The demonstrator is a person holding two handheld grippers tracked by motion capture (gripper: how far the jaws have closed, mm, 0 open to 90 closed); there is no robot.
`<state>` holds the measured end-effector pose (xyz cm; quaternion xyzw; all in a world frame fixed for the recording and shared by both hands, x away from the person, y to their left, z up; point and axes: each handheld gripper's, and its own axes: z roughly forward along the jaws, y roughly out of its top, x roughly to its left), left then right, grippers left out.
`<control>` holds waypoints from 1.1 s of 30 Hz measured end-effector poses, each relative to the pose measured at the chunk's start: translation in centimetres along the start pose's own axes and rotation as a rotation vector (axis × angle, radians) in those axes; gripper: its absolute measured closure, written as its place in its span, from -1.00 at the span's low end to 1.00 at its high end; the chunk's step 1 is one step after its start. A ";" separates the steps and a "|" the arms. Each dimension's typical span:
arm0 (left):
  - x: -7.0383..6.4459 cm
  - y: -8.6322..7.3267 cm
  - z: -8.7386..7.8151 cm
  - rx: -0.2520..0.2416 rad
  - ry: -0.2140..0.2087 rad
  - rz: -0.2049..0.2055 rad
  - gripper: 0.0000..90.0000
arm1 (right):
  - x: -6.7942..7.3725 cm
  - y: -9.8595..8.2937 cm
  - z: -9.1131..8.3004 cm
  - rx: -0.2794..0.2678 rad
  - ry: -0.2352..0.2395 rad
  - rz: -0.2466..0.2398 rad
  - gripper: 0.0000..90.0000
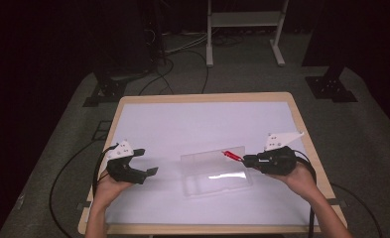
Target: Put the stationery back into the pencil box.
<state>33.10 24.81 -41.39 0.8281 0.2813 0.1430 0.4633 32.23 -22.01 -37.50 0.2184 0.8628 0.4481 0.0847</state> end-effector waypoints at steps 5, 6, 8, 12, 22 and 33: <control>0.0 0.0 0.0 -0.003 0.000 -0.001 -0.75 | -0.2 0.0 0.6 0.010 0.008 -0.006 0.75; 0.0 0.0 0.0 -0.002 0.000 0.000 -0.75 | -0.2 0.1 0.8 0.010 0.014 -0.006 0.75; 0.0 0.0 0.0 0.003 -0.001 0.002 -0.76 | -0.2 0.2 1.1 0.013 0.021 -0.015 0.75; 0.0 0.0 0.0 -0.004 -0.003 -0.001 -0.76 | -0.2 0.3 1.9 0.024 0.039 -0.024 0.75; 0.0 0.0 -0.2 -0.004 -0.008 -0.004 -0.76 | -0.2 0.5 3.3 0.046 0.091 -0.055 0.75; 0.0 0.0 -0.1 -0.002 -0.009 -0.002 -0.76 | -0.5 0.4 5.3 0.070 0.146 -0.070 0.75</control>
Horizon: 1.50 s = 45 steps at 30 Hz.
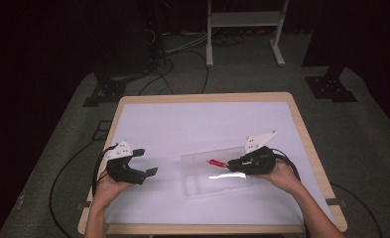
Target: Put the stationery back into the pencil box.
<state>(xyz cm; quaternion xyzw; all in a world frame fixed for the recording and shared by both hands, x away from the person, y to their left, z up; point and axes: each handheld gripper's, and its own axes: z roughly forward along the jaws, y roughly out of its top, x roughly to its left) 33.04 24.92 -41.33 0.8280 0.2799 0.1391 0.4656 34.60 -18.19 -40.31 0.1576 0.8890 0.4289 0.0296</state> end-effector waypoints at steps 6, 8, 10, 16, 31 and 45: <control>0.0 0.0 0.0 0.002 -0.003 0.002 -0.76 | -0.2 0.0 1.1 0.026 0.029 -0.012 0.75; 0.0 0.0 0.0 0.000 -0.002 0.002 -0.76 | -0.3 0.0 1.4 0.029 0.037 -0.016 0.75; 0.0 0.0 0.0 0.000 -0.003 0.000 -0.76 | -0.3 0.0 1.7 0.035 0.046 -0.019 0.75; 0.0 0.0 0.0 -0.002 -0.005 0.000 -0.76 | -0.4 -0.2 2.7 0.075 0.059 -0.036 0.75; 0.0 0.0 0.1 -0.005 -0.013 0.001 -0.76 | -0.5 -1.0 4.4 0.140 0.078 -0.038 0.75; 0.0 0.0 0.0 -0.009 -0.014 -0.001 -0.76 | -0.6 -1.6 5.4 0.163 0.087 -0.032 0.75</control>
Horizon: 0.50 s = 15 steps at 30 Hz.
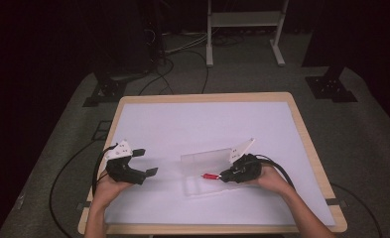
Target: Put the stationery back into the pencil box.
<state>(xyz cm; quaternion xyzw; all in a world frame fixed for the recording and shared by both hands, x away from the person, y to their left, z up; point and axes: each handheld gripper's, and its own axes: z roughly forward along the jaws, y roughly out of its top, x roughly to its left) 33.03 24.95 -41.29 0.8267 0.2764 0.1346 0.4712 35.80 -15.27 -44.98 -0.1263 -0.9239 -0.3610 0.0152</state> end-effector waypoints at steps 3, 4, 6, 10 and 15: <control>0.0 0.0 0.0 -0.001 0.000 0.000 -0.76 | -0.1 -0.1 0.2 0.011 0.000 0.001 0.75; 0.0 0.0 0.0 -0.001 0.000 0.000 -0.76 | -0.1 -0.2 0.3 0.013 0.000 0.002 0.75; 0.0 0.0 0.0 -0.001 0.000 0.000 -0.76 | -0.1 -0.2 0.3 0.013 -0.001 0.005 0.75; 0.0 0.0 -0.1 -0.002 0.000 -0.001 -0.76 | -0.2 -0.3 0.5 0.012 0.001 0.007 0.75; 0.0 0.0 -0.1 -0.005 0.001 0.001 -0.76 | -0.2 -0.4 0.6 0.016 0.000 0.009 0.75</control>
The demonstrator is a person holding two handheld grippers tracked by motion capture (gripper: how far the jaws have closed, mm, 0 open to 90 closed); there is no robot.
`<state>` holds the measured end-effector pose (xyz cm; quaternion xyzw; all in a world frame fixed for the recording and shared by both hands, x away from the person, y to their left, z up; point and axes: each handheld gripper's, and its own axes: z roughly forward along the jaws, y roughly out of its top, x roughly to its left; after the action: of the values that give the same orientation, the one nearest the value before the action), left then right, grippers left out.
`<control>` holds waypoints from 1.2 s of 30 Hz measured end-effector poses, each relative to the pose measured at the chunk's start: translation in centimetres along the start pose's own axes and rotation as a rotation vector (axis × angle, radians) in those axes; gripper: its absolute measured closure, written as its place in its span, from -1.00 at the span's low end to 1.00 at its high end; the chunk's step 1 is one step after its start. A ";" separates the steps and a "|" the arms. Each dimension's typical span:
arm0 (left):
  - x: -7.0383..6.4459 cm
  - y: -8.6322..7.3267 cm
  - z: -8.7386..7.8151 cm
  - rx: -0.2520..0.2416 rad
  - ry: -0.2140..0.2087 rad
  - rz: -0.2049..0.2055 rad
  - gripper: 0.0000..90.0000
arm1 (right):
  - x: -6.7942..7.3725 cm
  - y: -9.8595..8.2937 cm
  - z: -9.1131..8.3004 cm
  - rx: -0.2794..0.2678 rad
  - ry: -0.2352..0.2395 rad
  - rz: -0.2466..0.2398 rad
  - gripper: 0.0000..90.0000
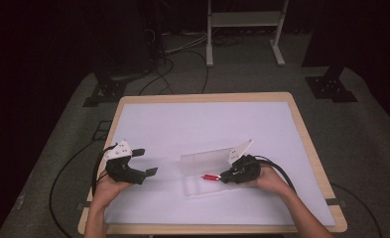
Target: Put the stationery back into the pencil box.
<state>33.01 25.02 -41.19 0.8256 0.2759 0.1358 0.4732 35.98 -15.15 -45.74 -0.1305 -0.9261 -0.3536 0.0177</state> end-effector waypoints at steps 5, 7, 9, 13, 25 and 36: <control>0.0 0.0 -0.1 -0.003 0.000 -0.001 -0.76 | -0.1 -0.1 0.1 -0.003 -0.001 0.002 0.75; 0.0 0.1 -0.1 -0.001 0.000 0.002 -0.76 | -0.1 -0.1 0.1 -0.003 -0.003 0.002 0.75; -0.1 0.1 -0.1 -0.001 0.000 0.004 -0.76 | 0.0 -0.1 0.1 -0.003 -0.003 0.003 0.75; -0.1 0.1 -0.2 -0.003 0.000 0.003 -0.76 | 0.0 -0.1 0.2 0.003 -0.001 0.004 0.74; -0.1 0.1 -0.1 -0.004 -0.003 0.002 -0.76 | -0.1 -0.3 0.5 0.013 0.005 0.007 0.73; -0.1 0.1 0.0 -0.003 -0.007 0.000 -0.76 | -0.1 -0.4 0.2 0.007 0.008 0.013 0.62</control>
<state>32.98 24.94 -41.11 0.8253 0.2737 0.1334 0.4756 36.03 -15.28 -46.18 -0.1351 -0.9264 -0.3507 0.0244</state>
